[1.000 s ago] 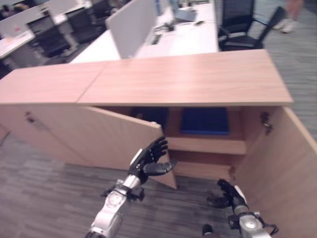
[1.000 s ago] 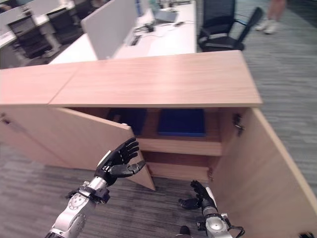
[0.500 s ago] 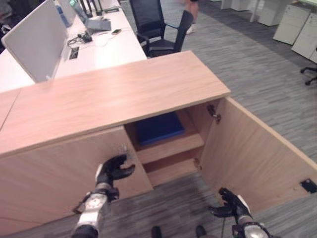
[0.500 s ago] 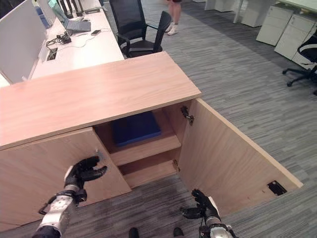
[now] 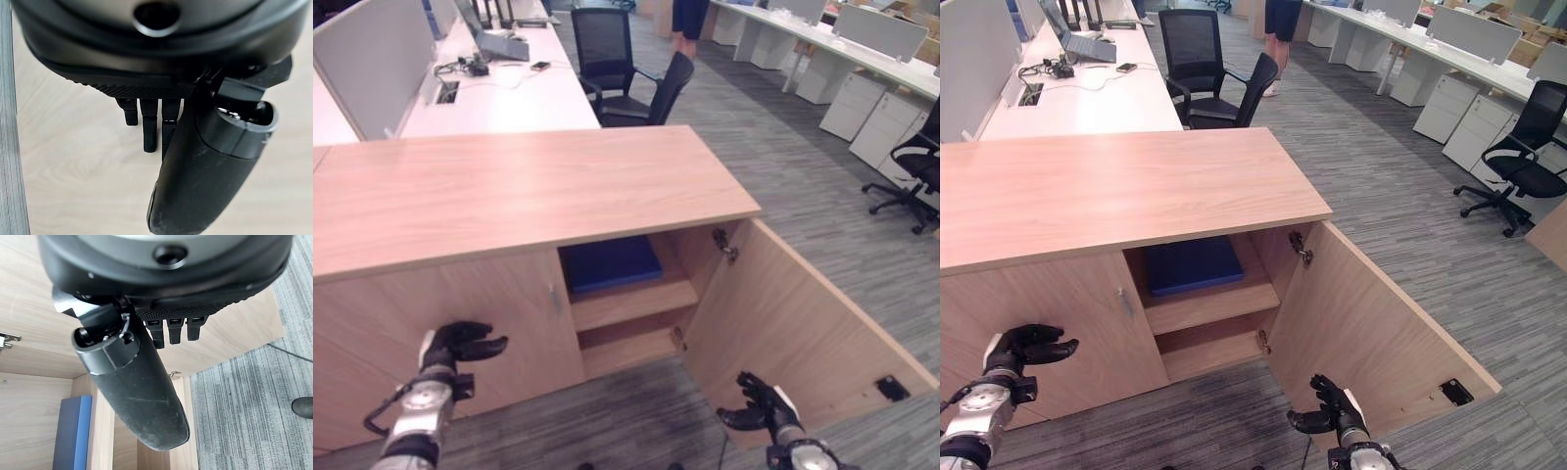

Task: Put the empty folder in the office cabinet

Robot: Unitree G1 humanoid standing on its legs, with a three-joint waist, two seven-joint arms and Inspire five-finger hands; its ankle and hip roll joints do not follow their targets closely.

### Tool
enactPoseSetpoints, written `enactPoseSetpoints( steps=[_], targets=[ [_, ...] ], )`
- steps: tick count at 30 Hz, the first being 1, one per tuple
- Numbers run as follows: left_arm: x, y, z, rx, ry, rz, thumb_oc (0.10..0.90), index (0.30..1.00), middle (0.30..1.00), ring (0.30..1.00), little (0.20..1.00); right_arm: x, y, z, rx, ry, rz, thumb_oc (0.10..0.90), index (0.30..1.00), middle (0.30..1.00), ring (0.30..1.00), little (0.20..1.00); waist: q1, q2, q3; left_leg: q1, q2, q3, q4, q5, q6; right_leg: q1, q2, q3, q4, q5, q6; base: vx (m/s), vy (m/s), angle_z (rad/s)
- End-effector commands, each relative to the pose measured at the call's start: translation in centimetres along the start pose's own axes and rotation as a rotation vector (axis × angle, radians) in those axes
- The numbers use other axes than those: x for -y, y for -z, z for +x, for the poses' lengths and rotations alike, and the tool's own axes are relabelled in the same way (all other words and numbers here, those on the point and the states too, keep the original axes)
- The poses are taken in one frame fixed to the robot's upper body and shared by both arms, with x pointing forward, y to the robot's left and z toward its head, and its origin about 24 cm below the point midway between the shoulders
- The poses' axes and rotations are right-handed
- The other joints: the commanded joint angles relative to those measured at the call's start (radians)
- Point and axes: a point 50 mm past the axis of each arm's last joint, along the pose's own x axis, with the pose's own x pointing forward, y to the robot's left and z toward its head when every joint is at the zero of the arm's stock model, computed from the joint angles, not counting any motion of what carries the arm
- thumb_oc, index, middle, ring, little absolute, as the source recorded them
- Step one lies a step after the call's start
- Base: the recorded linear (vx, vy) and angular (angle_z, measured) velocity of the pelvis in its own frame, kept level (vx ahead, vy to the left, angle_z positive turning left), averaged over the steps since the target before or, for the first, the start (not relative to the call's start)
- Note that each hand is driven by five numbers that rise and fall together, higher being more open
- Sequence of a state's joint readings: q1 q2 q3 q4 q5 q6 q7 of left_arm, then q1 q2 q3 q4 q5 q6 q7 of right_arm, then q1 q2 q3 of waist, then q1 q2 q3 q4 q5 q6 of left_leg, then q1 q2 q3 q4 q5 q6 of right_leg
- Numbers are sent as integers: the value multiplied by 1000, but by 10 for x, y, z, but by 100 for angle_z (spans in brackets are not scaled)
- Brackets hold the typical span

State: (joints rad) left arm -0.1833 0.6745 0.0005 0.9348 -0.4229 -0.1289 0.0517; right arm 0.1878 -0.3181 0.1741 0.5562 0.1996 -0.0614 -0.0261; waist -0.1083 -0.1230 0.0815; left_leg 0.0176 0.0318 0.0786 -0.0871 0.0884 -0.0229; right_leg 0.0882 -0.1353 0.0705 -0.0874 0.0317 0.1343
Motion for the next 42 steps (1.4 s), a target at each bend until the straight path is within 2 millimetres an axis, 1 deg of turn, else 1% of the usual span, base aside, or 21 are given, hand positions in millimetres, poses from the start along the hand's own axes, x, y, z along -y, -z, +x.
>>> enactPoseSetpoints(
  steps=[1,3,4,6,7,8,9,11,12,19,25,28,33,34,35,36,37,38,39,40,42],
  targets=[
    [-27,-102,14,360,-127,-115,800,900,900,900,900,11,-46,12,201,24,-12,800,900,900,900,900,8,73,-15,105,33,14,0,-128,-39,-40,-33,-38,115,-52,102,-46,28,-1],
    [-18,-100,11,389,-104,-138,800,900,900,900,900,9,-43,12,189,26,1,800,900,900,900,900,17,72,-7,105,30,14,0,-131,-35,-50,-34,-52,144,-56,105,-40,27,0],
    [7,-95,2,433,-34,-186,800,900,900,900,900,8,-42,14,178,40,11,800,900,900,900,900,31,74,7,106,27,14,0,-135,-28,-67,-39,-78,183,-56,108,-31,18,-1],
    [23,-89,-6,451,11,-211,800,900,900,900,900,8,-42,15,172,55,15,800,900,900,900,900,42,79,15,108,26,18,0,-138,-25,-76,-47,-105,204,-54,110,-65,17,-11],
    [54,-82,-19,474,110,-245,800,900,900,900,900,9,-43,18,163,77,23,800,900,900,900,900,68,87,37,108,28,30,0,-137,-24,-93,-82,-199,242,-25,119,-106,-10,-25],
    [67,-78,-27,479,156,-264,800,900,900,900,900,10,-41,18,151,90,28,800,900,900,900,900,78,94,43,109,30,37,0,-138,-24,-100,-109,-258,261,-8,124,-86,-19,-20],
    [67,-78,-28,478,156,-264,800,900,900,900,900,10,-41,18,150,90,27,800,900,900,900,900,77,94,43,109,30,36,0,-138,-24,-99,-109,-258,261,-8,124,-55,-41,-24],
    [98,-62,-51,465,314,-305,800,900,900,900,900,12,-36,17,130,111,42,800,900,900,900,900,98,107,50,106,40,60,10,-143,-21,-91,-173,-370,287,11,111,-68,-76,-30],
    [108,-59,-57,455,367,-323,800,900,900,900,900,13,-35,17,123,117,46,800,900,900,900,900,101,107,52,102,39,63,11,-142,-20,-89,-184,-381,291,17,110,-51,-68,-34],
    [138,-44,-84,398,573,-374,800,900,900,900,900,12,-34,18,113,123,42,800,900,900,900,900,128,113,45,78,56,104,25,-135,-39,-68,-286,-449,243,96,118,-54,-139,-27],
    [148,-31,-93,346,651,-343,800,900,900,900,900,11,-39,18,133,106,31,800,900,900,900,900,102,122,24,71,93,139,27,-108,-74,-43,-235,-389,120,63,123,-3,-221,-38],
    [155,-26,-96,310,663,-396,800,900,900,900,900,15,-41,17,140,105,22,800,900,900,900,900,64,156,21,76,153,149,39,-75,-107,-24,-156,-343,73,10,90,2,-282,-25],
    [162,-28,-98,298,675,-428,800,900,900,900,900,24,-38,17,125,135,49,800,900,900,900,900,24,191,32,62,221,160,106,-46,-139,-5,-79,-310,44,-40,46,-15,-198,-19],
    [162,-28,-98,294,675,-433,800,900,900,900,900,25,-38,18,121,138,49,800,900,900,900,900,19,196,37,57,233,157,130,-40,-143,2,-64,-302,35,-49,38,-22,-214,-15],
    [163,-29,-98,294,672,-443,800,900,900,900,900,29,-40,19,124,152,52,800,900,900,900,900,25,208,55,43,245,108,171,10,-155,6,-42,-287,31,-55,27,-13,-72,-32],
    [163,-29,-98,294,672,-443,800,900,900,900,900,29,-40,19,124,152,52,800,900,900,900,900,25,208,56,43,245,107,172,10,-155,7,-42,-288,30,-55,27,-52,-122,-40],
    [165,-30,-98,293,665,-463,800,900,900,900,900,35,-35,19,98,179,63,800,900,900,900,900,37,203,70,17,219,15,205,33,-150,7,-33,-265,23,-54,14,-34,-82,-39],
    [165,-30,-98,294,665,-463,800,900,900,900,900,36,-35,19,99,179,64,800,900,900,900,900,32,203,71,13,218,9,210,31,-150,9,-33,-270,22,-55,14,-41,-196,-25],
    [166,-30,-98,292,653,-475,800,900,900,900,900,45,-33,20,75,217,70,800,900,900,900,900,47,181,82,-37,133,-56,256,-21,-130,7,-42,-255,16,-52,4,-1,-164,-40],
    [166,-31,-97,295,651,-475,800,900,900,900,900,49,-33,20,73,236,75,800,900,900,900,900,55,168,86,-75,83,-70,273,-57,-119,6,-48,-245,17,-52,5,-33,-205,-46],
    [167,-29,-98,285,657,-474,800,900,900,900,900,56,-28,19,48,265,89,800,900,900,900,900,50,168,89,-52,84,-25,223,-89,-107,7,-40,-240,18,-54,8,-13,-72,-54]
  ],
)
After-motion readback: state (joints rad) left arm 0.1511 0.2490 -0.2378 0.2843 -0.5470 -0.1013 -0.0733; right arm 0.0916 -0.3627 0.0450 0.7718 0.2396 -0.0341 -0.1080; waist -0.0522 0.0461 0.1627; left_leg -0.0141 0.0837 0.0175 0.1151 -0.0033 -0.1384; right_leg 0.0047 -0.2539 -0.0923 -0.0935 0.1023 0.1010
